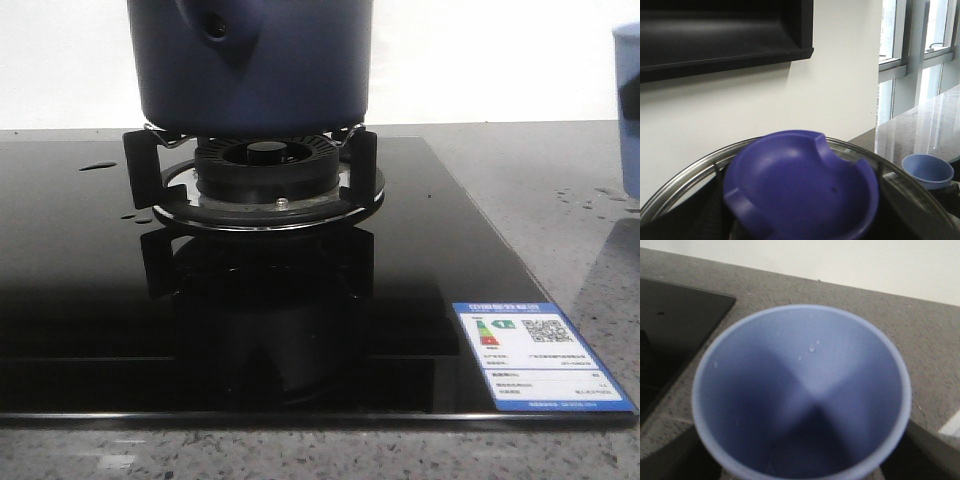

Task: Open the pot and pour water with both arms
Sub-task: 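Bring the cup upright back over the counter and lower it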

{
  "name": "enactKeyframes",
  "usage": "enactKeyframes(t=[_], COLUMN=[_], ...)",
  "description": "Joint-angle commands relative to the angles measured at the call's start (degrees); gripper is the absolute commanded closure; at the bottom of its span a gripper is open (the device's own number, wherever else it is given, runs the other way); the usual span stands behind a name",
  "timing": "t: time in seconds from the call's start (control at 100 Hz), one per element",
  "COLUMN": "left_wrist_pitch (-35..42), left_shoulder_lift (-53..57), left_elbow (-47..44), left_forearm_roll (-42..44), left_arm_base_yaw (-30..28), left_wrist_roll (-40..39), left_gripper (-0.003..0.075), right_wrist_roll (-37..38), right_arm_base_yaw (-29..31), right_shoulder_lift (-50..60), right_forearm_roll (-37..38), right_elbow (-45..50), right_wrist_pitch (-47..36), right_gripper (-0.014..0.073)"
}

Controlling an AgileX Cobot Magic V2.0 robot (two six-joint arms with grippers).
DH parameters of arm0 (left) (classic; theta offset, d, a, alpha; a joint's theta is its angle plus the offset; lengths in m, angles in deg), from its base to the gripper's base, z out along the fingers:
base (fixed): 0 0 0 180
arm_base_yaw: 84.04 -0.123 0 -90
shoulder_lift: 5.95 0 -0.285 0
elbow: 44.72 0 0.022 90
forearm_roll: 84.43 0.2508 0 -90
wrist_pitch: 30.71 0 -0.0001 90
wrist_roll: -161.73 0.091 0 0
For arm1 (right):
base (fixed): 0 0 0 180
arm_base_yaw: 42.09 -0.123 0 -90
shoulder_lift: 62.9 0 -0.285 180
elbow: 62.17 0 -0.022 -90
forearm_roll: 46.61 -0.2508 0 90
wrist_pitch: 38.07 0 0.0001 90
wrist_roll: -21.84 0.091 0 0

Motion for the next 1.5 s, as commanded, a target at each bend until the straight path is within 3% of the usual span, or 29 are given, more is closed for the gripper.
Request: enactKeyframes(t=[0.0,0.25,0.44,0.54,0.79,1.16,1.39,1.49], left_wrist_pitch=[0.01,0.01,-0.69,-0.83,-1.06,-0.93,-1.31,-1.82], left_shoulder_lift=[0.76,0.76,0.76,0.76,0.76,-0.06,-4.45,-7.50], left_elbow=[2.00,2.00,2.00,2.00,2.00,2.00,2.00,2.00], left_forearm_roll=[-4.87,-4.87,-4.87,-4.87,-4.87,-4.87,-10.98,-14.92], left_arm_base_yaw=[0.56,0.56,0.56,0.56,0.56,2.00,4.12,5.87], left_wrist_roll=[-0.26,-0.26,-0.26,-0.26,-0.26,-0.17,4.48,9.66], left_gripper=[0.0430,0.0429,0.0430,0.0430,0.0430,0.0430,0.0429,0.0429], right_wrist_roll=[0.26,1.59,2.55,2.55,2.55,2.55,2.55,2.55], right_arm_base_yaw=[0.26,0.26,0.26,0.26,0.26,0.26,0.26,0.26], right_shoulder_lift=[1.42,1.42,1.42,1.42,3.11,16.68,25.55,28.41], right_forearm_roll=[-0.07,-1.66,-2.97,-3.11,-3.52,-3.52,-3.52,-3.52], right_elbow=[0.24,0.79,0.79,0.79,0.56,-0.12,-4.48,-7.08], right_wrist_pitch=[-8.40,-8.51,-7.95,-7.39,-6.16,-0.61,11.84,17.79], right_gripper=[0.0264,0.0249,0.0069,0.0028,0.0029,0.0029,0.0036,0.0144])
